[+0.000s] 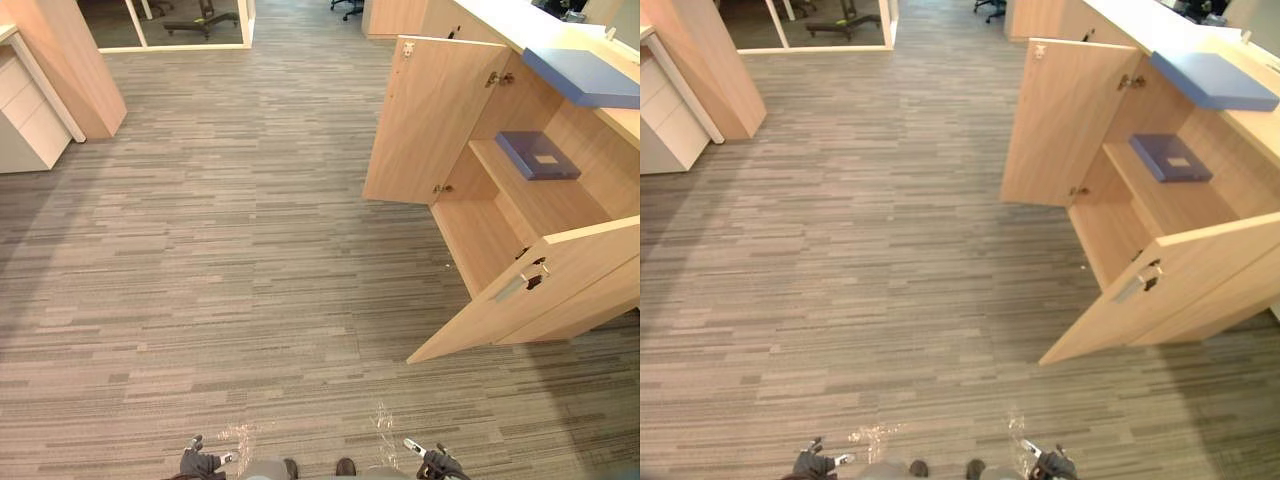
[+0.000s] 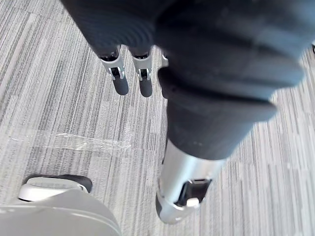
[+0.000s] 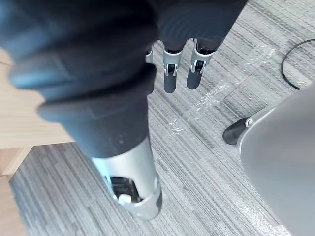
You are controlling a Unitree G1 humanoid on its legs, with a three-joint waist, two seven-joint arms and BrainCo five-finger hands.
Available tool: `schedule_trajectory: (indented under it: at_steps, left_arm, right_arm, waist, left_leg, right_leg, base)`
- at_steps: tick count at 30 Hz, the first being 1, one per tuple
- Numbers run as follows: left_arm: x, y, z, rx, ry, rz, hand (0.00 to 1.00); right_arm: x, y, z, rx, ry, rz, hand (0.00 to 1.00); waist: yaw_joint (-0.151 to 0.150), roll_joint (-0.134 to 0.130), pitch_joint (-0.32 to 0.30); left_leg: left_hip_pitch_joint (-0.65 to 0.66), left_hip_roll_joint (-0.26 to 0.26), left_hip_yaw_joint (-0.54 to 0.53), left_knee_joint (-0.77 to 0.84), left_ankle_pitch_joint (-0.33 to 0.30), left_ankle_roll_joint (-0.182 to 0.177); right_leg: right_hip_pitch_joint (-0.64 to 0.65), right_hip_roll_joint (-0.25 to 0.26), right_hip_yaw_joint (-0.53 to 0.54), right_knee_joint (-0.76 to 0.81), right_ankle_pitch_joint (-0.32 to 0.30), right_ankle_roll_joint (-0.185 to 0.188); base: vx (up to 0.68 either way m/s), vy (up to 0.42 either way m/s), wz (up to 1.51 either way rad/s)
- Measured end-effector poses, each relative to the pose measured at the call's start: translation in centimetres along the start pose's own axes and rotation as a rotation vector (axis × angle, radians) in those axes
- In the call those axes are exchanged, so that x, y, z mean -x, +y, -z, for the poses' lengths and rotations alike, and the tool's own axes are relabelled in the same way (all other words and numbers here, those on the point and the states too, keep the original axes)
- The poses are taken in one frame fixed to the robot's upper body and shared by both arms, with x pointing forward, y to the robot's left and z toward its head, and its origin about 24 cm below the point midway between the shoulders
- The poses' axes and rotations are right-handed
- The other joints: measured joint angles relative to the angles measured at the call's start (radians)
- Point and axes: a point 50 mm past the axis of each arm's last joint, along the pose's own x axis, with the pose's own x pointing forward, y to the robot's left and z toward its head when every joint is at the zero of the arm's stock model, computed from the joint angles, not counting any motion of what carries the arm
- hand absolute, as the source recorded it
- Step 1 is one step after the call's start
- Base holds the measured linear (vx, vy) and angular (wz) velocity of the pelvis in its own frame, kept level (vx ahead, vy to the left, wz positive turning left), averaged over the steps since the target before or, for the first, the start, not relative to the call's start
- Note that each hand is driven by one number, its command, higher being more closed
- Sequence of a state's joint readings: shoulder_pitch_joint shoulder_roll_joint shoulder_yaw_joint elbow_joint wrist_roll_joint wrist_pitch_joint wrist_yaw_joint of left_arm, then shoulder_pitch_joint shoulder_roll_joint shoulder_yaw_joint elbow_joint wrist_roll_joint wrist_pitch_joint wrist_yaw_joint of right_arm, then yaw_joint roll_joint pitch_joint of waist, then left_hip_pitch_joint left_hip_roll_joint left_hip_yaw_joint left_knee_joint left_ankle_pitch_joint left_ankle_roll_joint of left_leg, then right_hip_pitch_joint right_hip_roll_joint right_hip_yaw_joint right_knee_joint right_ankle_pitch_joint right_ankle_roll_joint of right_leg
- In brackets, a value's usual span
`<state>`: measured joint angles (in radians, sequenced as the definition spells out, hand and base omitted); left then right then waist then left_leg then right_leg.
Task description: Walk over to the cabinet, pick up the folder, carry it to the office cabinet, place the folder inside the office cabinet, then close the office cabinet door
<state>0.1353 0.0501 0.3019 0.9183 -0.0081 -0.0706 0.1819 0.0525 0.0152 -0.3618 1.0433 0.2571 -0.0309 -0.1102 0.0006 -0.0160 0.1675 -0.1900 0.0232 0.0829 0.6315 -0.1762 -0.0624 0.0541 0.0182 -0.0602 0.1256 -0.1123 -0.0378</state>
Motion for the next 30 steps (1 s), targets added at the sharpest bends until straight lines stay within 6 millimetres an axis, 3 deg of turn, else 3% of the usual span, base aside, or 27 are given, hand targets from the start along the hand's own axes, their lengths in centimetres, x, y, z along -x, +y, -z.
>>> schedule_trajectory:
  at_steps: [3,6,7,8,9,10,12,14,16,17,19,20,22,23,26,28,30]
  left_arm:
    - [0.1,0.2,-0.1,0.043,-0.008,-0.029,0.0]
    - [0.1,0.2,-0.1,0.05,-0.005,-0.035,0.0]
    - [0.1,0.2,0.0,0.052,-0.004,-0.036,0.0]
    - [0.1,0.2,0.0,0.054,-0.005,-0.036,0.0]
    - [0.2,0.2,0.0,0.057,-0.002,-0.038,0.0]
    - [0.1,0.4,0.0,0.066,-0.003,-0.049,0.0]
    - [0.1,0.3,-0.1,0.069,-0.007,-0.051,0.0]
    - [0.0,0.2,-0.5,0.071,-0.018,-0.058,0.0]
    - [0.1,-0.4,-0.5,0.076,-0.017,-0.046,0.0]
    - [0.3,-1.6,-0.3,0.08,-0.011,-0.016,0.0]
    - [0.6,-2.7,-0.4,0.074,-0.018,0.016,0.0]
    - [0.8,-3.6,-0.8,0.07,-0.037,0.05,0.0]
    - [0.9,-4.6,-1.1,0.07,-0.045,0.086,0.0]
    - [0.9,-4.7,-1.1,0.071,-0.042,0.094,0.0]
    - [0.7,-4.4,-1.0,0.078,-0.028,0.083,0.0]
    - [0.4,-4.0,-0.8,0.063,-0.013,0.078,0.0]
    - [0.2,-4.2,-1.3,0.059,-0.016,0.083,0.0]
  right_arm:
    - [0.0,0.0,0.0,0.006,-0.002,0.003,0.0]
    - [0.0,0.1,-0.2,0.004,-0.013,0.003,0.0]
    - [0.1,0.0,-0.3,0.005,-0.019,0.002,0.0]
    - [0.1,-0.1,-0.1,0.008,-0.015,0.008,0.0]
    - [0.1,-0.3,0.0,0.008,-0.012,0.013,0.0]
    - [0.2,-0.4,0.4,0.011,0.0,0.017,0.0]
    - [0.2,0.0,0.1,0.009,-0.008,0.008,0.0]
    - [0.3,0.9,0.6,-0.01,0.004,-0.007,0.0]
    - [0.3,1.3,0.6,-0.021,0.004,-0.015,0.0]
    - [0.3,1.2,0.5,-0.018,0.004,-0.014,0.0]
    - [0.2,0.8,0.2,-0.001,-0.006,-0.007,0.0]
    - [0.2,0.6,-0.5,0.003,-0.035,-0.005,0.0]
    - [0.2,0.5,-0.9,0.01,-0.056,-0.005,0.0]
    - [0.2,0.8,-1.3,0.011,-0.072,-0.011,0.0]
    - [0.2,1.9,-2.0,0.009,-0.098,-0.039,0.0]
    - [0.1,2.7,-2.8,0.0,-0.12,-0.062,0.0]
    - [0.1,2.8,-3.0,-0.019,-0.12,-0.063,0.0]
  waist:
    - [0.01,-0.001,0.001]
    - [0.015,-0.001,-0.002]
    - [0.015,0.0,-0.003]
    - [0.015,0.002,-0.004]
    - [0.016,0.01,-0.01]
    - [0.021,-0.009,-0.017]
    - [0.029,-0.01,-0.023]
    - [0.048,-0.032,-0.051]
    - [0.053,-0.032,-0.069]
    - [0.056,-0.02,-0.084]
    - [0.055,0.001,-0.099]
    - [0.046,0.007,-0.104]
    - [0.036,0.005,-0.1]
    - [0.031,-0.001,-0.097]
    - [0.029,0.007,-0.083]
    - [0.015,0.009,-0.063]
    - [0.011,0.007,-0.027]
  left_leg:
    - [-0.096,0.073,0.057,0.154,-0.059,0.027]
    - [-0.104,0.115,0.066,-0.044,-0.063,0.019]
    - [-0.104,0.122,0.056,-0.159,-0.039,0.015]
    - [-0.102,0.126,0.046,-0.246,0.033,0.003]
    - [-0.083,0.124,0.075,-0.272,0.106,-0.007]
    - [-0.076,0.096,0.12,-0.279,0.13,0.017]
    - [-0.06,0.078,0.147,-0.278,0.101,0.046]
    - [-0.031,0.046,0.219,-0.285,0.074,0.08]
    - [0.0,0.02,0.26,-0.31,0.069,0.088]
    - [0.047,-0.013,0.269,-0.351,0.063,0.095]
    - [0.095,-0.036,0.267,-0.398,0.06,0.099]
    - [0.143,-0.069,0.257,-0.438,0.06,0.099]
    - [0.2,-0.104,0.253,-0.469,0.052,0.113]
    - [0.247,-0.119,0.256,-0.492,0.042,0.119]
    - [0.299,-0.106,0.256,-0.516,0.012,0.117]
    - [0.331,-0.063,0.264,-0.52,-0.017,0.111]
    - [0.377,-0.036,0.261,-0.536,-0.029,0.097]
  right_leg:
    - [0.012,-0.01,0.005,0.019,-0.013,-0.001]
    - [0.014,-0.07,0.031,0.038,-0.044,0.049]
    - [0.013,-0.103,0.043,0.043,-0.059,0.075]
    - [0.013,-0.138,0.048,0.052,-0.079,0.112]
    - [0.012,-0.157,0.048,0.054,-0.087,0.129]
    - [0.023,-0.192,0.046,0.05,-0.089,0.143]
    - [0.036,-0.206,0.046,0.043,-0.078,0.137]
    - [0.04,-0.237,0.034,0.024,-0.031,0.14]
    - [0.032,-0.27,0.045,0.014,-0.012,0.164]
    - [0.026,-0.302,0.067,0.053,-0.01,0.162]
    - [-0.035,-0.316,0.092,0.19,-0.01,0.162]
    - [-0.129,-0.338,0.118,0.414,-0.003,0.149]
    - [-0.214,-0.374,0.116,0.623,0.041,0.059]
    - [-0.27,-0.395,0.103,0.746,0.057,0.033]
    - [-0.35,-0.379,-0.028,0.798,-0.028,0.072]
    - [-0.419,-0.289,-0.151,0.751,-0.086,0.096]
    - [-0.424,-0.206,-0.254,0.592,-0.082,0.09]
  base:
    - [0.06,0.073,-0.07]
    - [0.18,0.222,-0.13]
    - [0.27,0.333,-0.07]
    - [0.28,0.349,-0.04]
    - [0.29,0.376,-0.03]
    - [0.33,0.376,-0.15]
    - [0.34,0.34,-0.27]
    - [0.34,0.242,-0.58]
    - [0.22,0.165,-0.69]
    - [0.16,0.157,-0.62]
    - [0.12,0.171,-0.43]
    - [0.1,0.192,-0.11]
    - [0.15,0.171,0.1]
    - [0.17,0.107,-0.02]
    - [0.16,0.031,-0.24]
    - [0.19,-0.103,-0.26]
    - [0.22,-0.147,0.09]
